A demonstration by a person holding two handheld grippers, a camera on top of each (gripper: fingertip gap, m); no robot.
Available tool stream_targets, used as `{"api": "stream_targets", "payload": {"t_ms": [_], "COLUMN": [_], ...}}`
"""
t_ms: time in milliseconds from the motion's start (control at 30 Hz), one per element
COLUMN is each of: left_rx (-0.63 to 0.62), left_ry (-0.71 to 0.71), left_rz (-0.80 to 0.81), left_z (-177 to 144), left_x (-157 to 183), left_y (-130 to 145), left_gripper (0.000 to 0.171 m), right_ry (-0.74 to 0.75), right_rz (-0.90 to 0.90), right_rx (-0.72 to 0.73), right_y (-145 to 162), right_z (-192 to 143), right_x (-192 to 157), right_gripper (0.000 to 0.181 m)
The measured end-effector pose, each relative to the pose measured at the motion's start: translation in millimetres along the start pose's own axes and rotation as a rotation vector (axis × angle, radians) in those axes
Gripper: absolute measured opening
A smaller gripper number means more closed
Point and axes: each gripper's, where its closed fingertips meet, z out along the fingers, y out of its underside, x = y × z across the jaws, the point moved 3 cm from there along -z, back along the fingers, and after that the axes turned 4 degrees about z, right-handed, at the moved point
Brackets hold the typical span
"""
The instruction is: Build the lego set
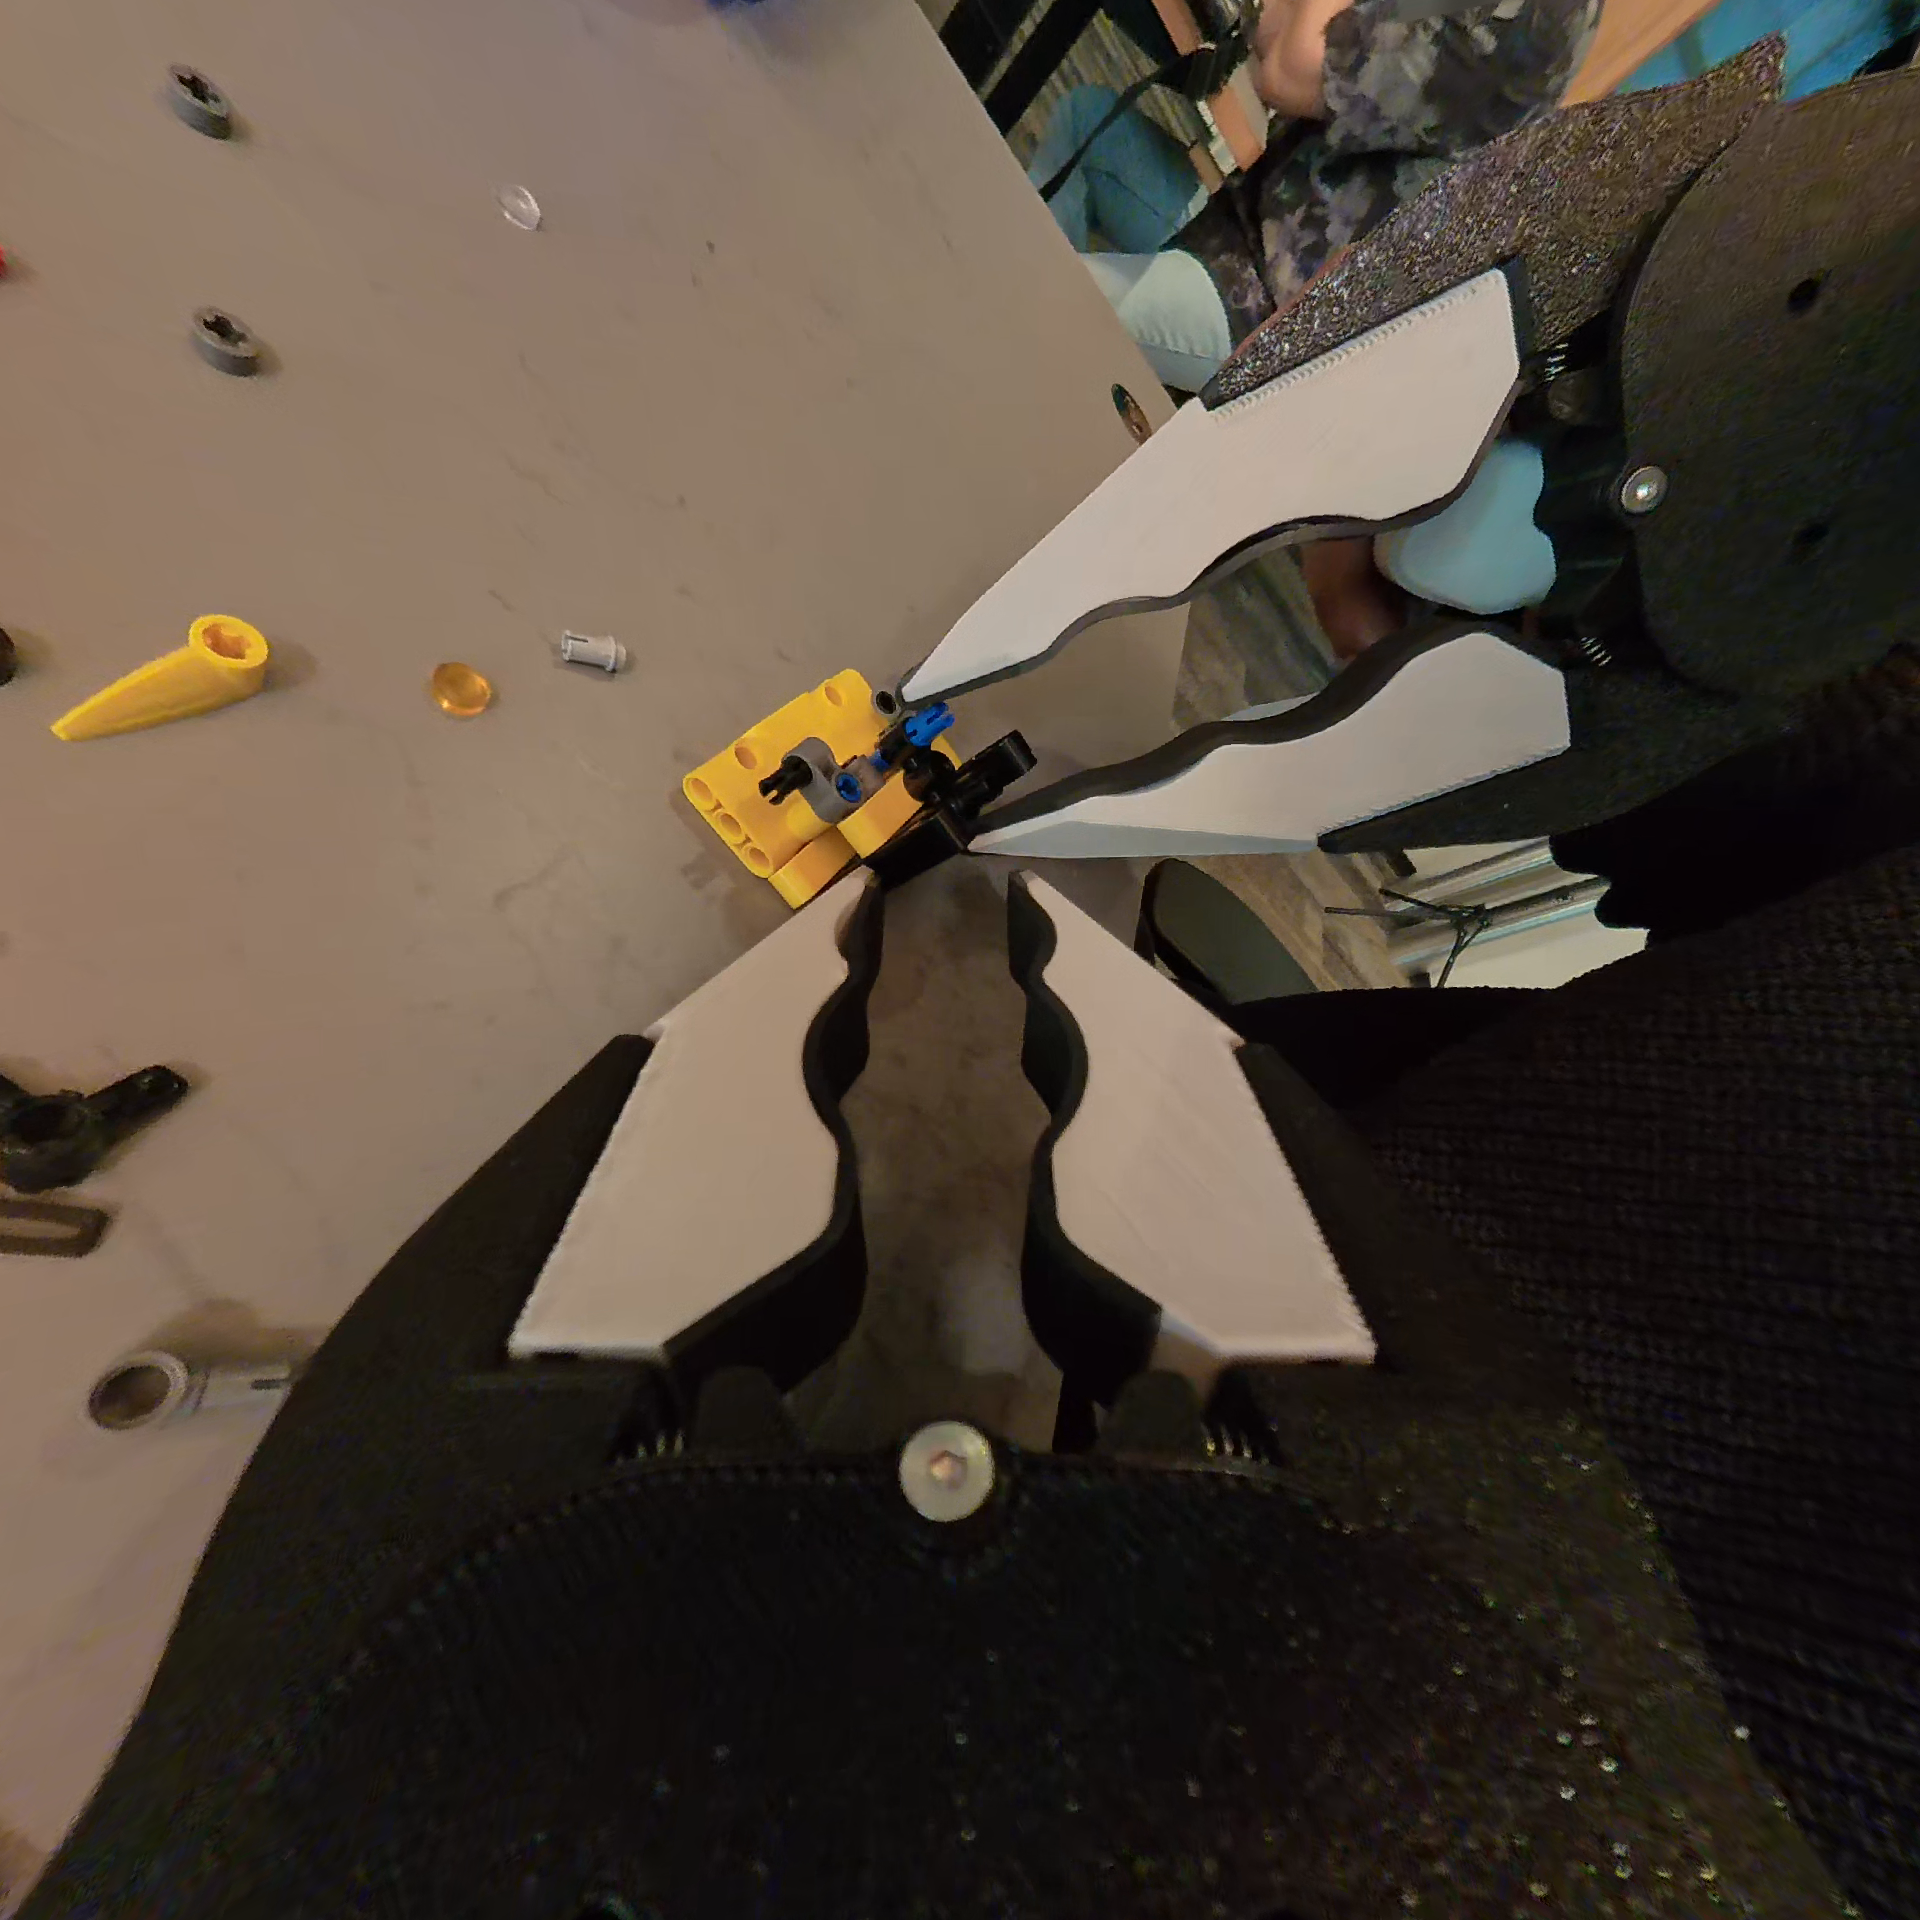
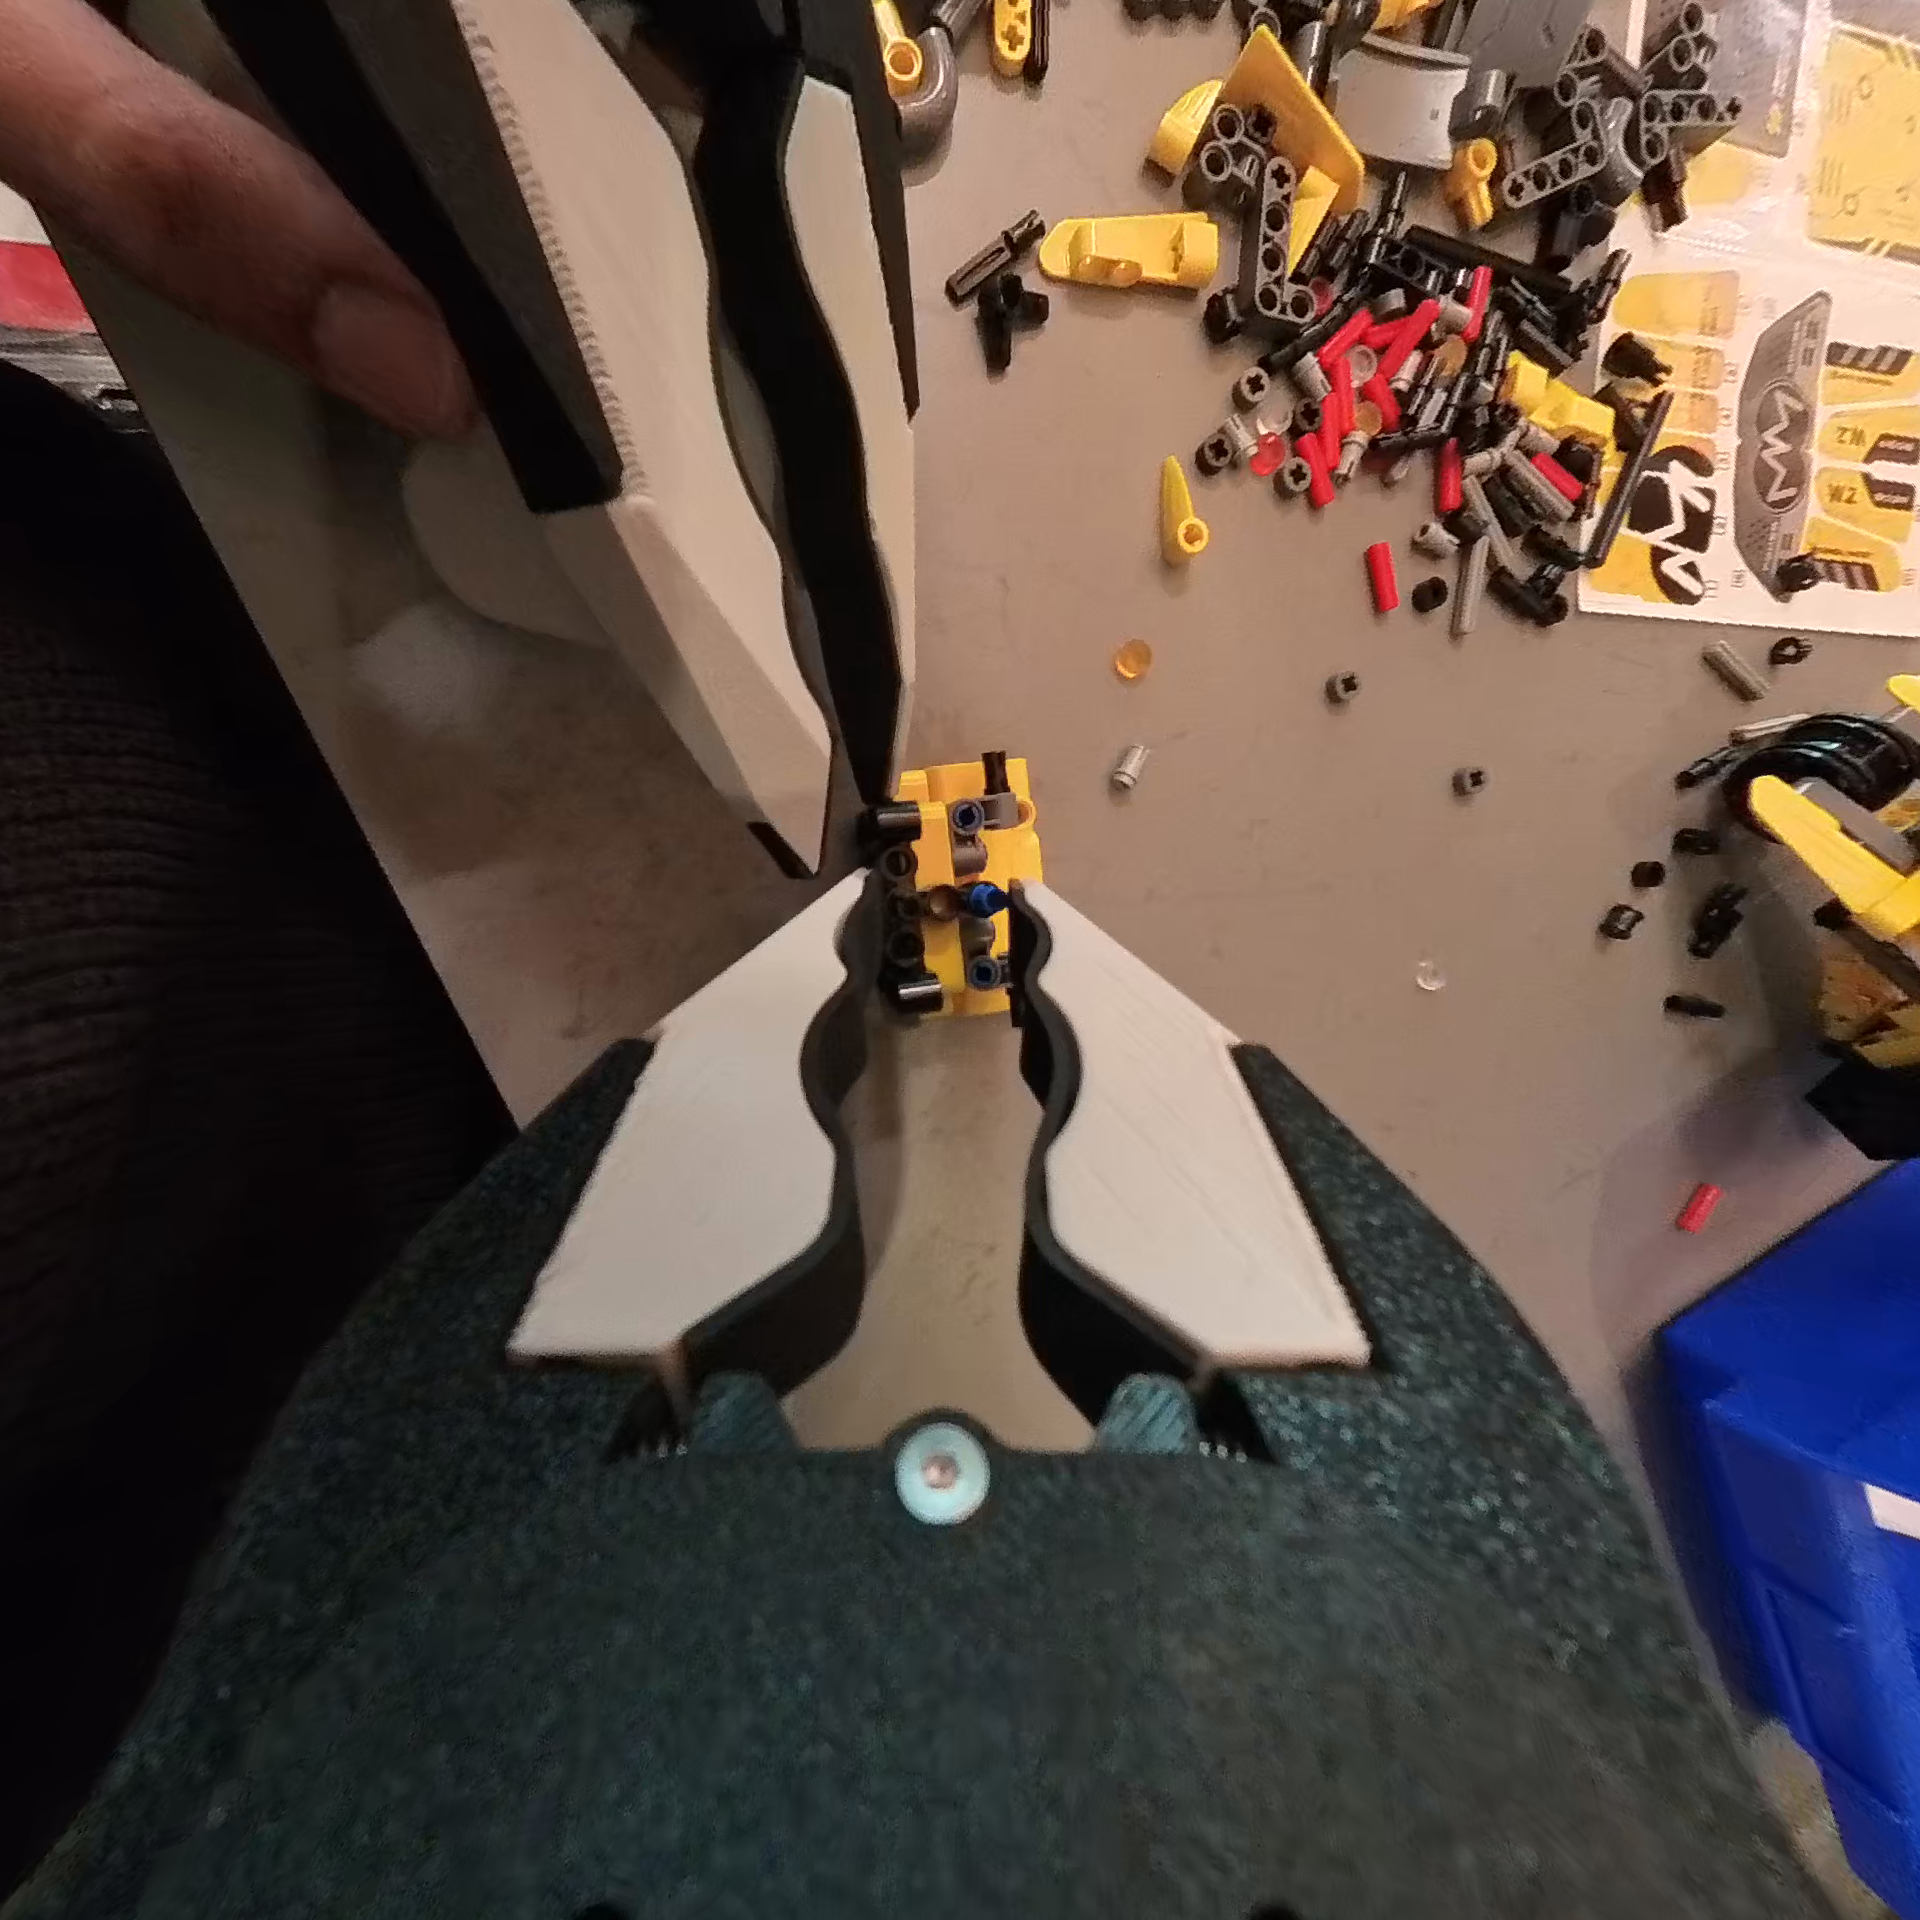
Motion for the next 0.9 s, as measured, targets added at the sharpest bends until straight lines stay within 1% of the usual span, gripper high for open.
{"api": "stream_targets", "payload": {"t_ms": [233,300,433,600,667,767,833,900], "left_rx": [0.001,-0.005,-0.009,-0.004,-0.005,-0.014,-0.033,-0.044], "left_ry": [-0.001,0.003,-0.004,0.002,0.002,0.015,0.026,0.045], "left_rz": [-0.004,-0.003,0.003,-0.001,0.002,0.009,0.035,0.056], "left_z": [0,1,1,0,1,2,4,7], "left_x": [-1,0,0,0,0,3,7,12], "left_y": [0,0,1,0,0,2,4,5], "left_gripper": [0.021,0.02,0.02,0.021,0.021,0.021,0.021,0.021], "right_ry": [-0.018,-0.019,-0.021,-0.047,-0.073,-0.062,-0.061,-0.116], "right_rz": [0.023,0.017,0.006,0.033,0.065,0.129,0.161,0.182], "right_rx": [0.012,0.001,0.001,0.014,0.037,0.068,0.056,0.016], "right_y": [0,2,3,1,-2,-5,-3,1], "right_z": [1,3,4,-5,-12,-20,-20,-17], "right_x": [1,1,0,1,4,19,25,21], "right_gripper": [0.023,0.028,0.031,0.041,0.039,0.027,0.022,0.021]}}
